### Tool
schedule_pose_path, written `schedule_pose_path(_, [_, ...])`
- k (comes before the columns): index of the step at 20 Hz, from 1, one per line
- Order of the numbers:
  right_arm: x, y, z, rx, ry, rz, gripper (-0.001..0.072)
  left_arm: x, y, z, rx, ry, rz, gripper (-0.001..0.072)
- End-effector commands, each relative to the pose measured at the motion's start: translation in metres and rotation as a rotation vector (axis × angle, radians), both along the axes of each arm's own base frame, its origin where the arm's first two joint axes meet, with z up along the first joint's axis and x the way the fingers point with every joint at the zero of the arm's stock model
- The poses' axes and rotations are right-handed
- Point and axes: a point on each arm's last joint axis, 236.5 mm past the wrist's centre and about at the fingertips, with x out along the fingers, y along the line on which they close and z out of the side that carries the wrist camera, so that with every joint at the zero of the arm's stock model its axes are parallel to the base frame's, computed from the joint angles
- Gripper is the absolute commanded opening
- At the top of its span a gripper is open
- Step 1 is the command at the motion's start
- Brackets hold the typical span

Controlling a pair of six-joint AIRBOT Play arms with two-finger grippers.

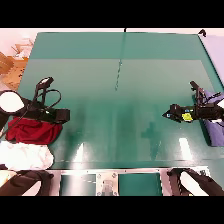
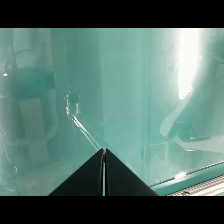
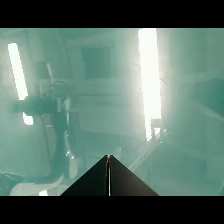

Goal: Fold the shirts.

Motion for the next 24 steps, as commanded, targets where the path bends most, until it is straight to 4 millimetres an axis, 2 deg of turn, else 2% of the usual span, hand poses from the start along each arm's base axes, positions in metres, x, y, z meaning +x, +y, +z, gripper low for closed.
schedule_pose_path(1, [0.000, 0.000, 0.000, 0.000, 0.000, 0.000, 0.0017, 0.000, 0.000, 0.000, 0.001, -0.006, -0.006, 0.0017])
schedule_pose_path(5, [0.000, 0.000, 0.000, 0.000, 0.000, 0.000, 0.0016, 0.001, 0.002, 0.000, 0.017, -0.021, -0.033, 0.0018])
schedule_pose_path(7, [0.000, 0.000, 0.000, 0.000, 0.000, 0.000, 0.0017, 0.005, 0.020, -0.006, 0.103, -0.043, -0.047, 0.0019])
schedule_pose_path(8, [0.000, 0.000, 0.000, 0.000, 0.000, 0.000, 0.0016, 0.009, 0.036, -0.010, 0.180, -0.059, -0.050, 0.0109])
schedule_pose_path(9, [0.000, 0.000, 0.000, 0.000, 0.000, 0.000, 0.0017, 0.014, 0.060, -0.013, 0.287, -0.076, -0.046, 0.0517])
schedule_pose_path(10, [0.000, 0.000, 0.000, 0.000, 0.000, 0.000, 0.0017, 0.019, 0.091, -0.014, 0.412, -0.090, -0.008, 0.0720])
schedule_pose_path(12, [0.000, 0.000, 0.000, 0.000, 0.000, 0.000, 0.0017, 0.021, 0.148, -0.011, 0.657, -0.094, 0.020, 0.0720])
schedule_pose_path(13, [0.000, 0.000, 0.000, 0.000, 0.000, 0.000, 0.0016, 0.016, 0.166, -0.014, 0.729, -0.073, 0.027, 0.0720])
schedule_pose_path(14, [0.000, 0.000, 0.000, 0.000, 0.001, 0.000, 0.0017, 0.009, 0.173, -0.023, 0.747, -0.041, 0.027, 0.0720])
schedule_pose_path(17, [0.000, 0.000, 0.000, 0.000, 0.000, 0.000, 0.0017, -0.020, 0.181, -0.065, 0.753, 0.062, 0.004, 0.0720])
schedule_pose_path(21, [0.000, 0.000, 0.000, 0.000, 0.000, 0.000, 0.0017, -0.049, 0.171, -0.121, 0.700, 0.114, -0.047, 0.0720])
schedule_pose_path(22, [0.000, 0.000, 0.000, 0.000, 0.000, 0.000, 0.0016, -0.052, 0.172, -0.128, 0.702, 0.113, -0.058, 0.0601])
schedule_pose_path(23, [0.000, 0.000, 0.000, 0.000, 0.000, 0.000, 0.0017, -0.052, 0.172, -0.130, 0.703, 0.107, -0.062, 0.0351])
schedule_pose_path(24, [0.000, 0.000, 0.000, 0.000, -0.001, 0.000, 0.0017, -0.049, 0.171, -0.129, 0.700, 0.096, -0.061, 0.0059])
